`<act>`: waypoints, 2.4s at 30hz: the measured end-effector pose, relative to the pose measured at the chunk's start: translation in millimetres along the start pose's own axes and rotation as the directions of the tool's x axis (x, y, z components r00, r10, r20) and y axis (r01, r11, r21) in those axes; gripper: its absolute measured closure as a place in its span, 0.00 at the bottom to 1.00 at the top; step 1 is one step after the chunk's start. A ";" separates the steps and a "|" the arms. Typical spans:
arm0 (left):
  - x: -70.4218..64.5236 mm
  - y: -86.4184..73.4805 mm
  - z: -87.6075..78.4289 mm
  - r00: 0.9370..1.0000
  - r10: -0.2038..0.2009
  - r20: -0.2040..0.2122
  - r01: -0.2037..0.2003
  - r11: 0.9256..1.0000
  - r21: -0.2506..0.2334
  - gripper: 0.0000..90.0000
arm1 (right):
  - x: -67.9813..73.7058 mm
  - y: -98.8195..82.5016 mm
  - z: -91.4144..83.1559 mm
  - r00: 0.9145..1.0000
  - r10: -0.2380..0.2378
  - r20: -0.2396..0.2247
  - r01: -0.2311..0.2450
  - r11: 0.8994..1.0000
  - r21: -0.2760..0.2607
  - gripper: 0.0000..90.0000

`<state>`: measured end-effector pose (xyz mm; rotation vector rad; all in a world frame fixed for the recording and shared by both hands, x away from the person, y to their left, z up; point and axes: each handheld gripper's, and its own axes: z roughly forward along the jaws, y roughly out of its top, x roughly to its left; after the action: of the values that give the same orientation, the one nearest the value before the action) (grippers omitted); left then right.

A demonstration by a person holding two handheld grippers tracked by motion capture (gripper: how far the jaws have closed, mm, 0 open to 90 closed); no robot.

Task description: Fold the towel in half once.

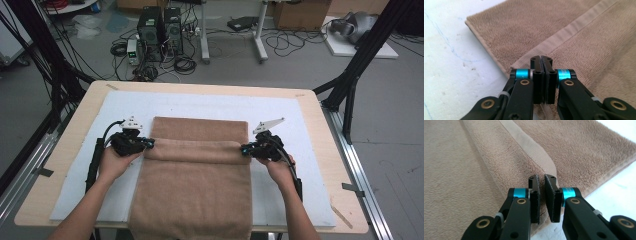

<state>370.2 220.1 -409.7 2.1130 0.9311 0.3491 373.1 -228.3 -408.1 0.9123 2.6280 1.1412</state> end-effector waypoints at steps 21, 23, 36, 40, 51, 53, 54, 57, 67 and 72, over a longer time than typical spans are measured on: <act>-26.4 -25.6 -54.6 0.998 0.063 0.022 -0.059 0.988 -0.139 0.99 | 42.8 -5.2 -36.1 0.993 -0.114 -0.018 0.113 0.992 -0.056 0.92; -28.6 -31.4 -57.5 0.998 0.063 0.023 -0.059 0.988 -0.144 0.99 | 47.0 -9.8 -37.7 0.993 -0.115 -0.027 0.113 0.992 -0.058 0.92; -51.8 -51.0 -68.6 0.992 0.096 0.076 -0.081 0.981 -0.176 0.84 | 59.4 -25.9 -36.6 0.987 -0.121 -0.110 0.114 0.991 -0.063 0.81; -48.6 -48.5 -62.1 0.993 0.100 0.066 -0.090 0.986 -0.142 0.76 | 57.9 -26.1 -35.0 0.989 -0.111 -0.093 0.105 0.992 -0.063 0.74; -41.1 -50.0 -22.7 0.988 0.131 0.082 -0.136 0.989 0.051 0.68 | 56.0 -48.9 1.6 0.993 -0.082 -0.082 0.084 0.996 0.021 0.66; -42.5 -51.3 -16.7 0.985 0.147 0.084 -0.154 0.985 0.078 0.67 | 55.8 -51.3 2.3 0.994 -0.079 -0.077 0.080 0.997 0.004 0.69; -43.5 -51.3 -16.2 0.985 0.156 0.080 -0.162 0.984 0.074 0.68 | 56.1 -51.4 2.2 0.994 -0.082 -0.069 0.083 0.997 0.009 0.71; -44.2 -51.9 -14.7 0.984 0.159 0.083 -0.164 0.984 0.063 0.81 | 57.1 -50.0 3.2 0.994 -0.100 -0.051 0.101 0.995 0.017 0.79; -49.3 -48.5 -19.1 0.982 0.184 0.051 -0.187 0.981 0.050 0.95 | 55.3 -42.5 2.4 0.992 -0.103 -0.070 0.106 0.994 0.040 0.94; -44.4 -45.5 -34.2 0.988 0.139 0.066 -0.137 0.990 -0.030 0.95 | 56.3 -34.4 -8.0 0.990 -0.119 -0.072 0.120 0.993 0.015 0.94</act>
<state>298.9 226.4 -419.0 2.1579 0.7399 0.3546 308.5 -218.8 -420.3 0.7190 2.7129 1.1401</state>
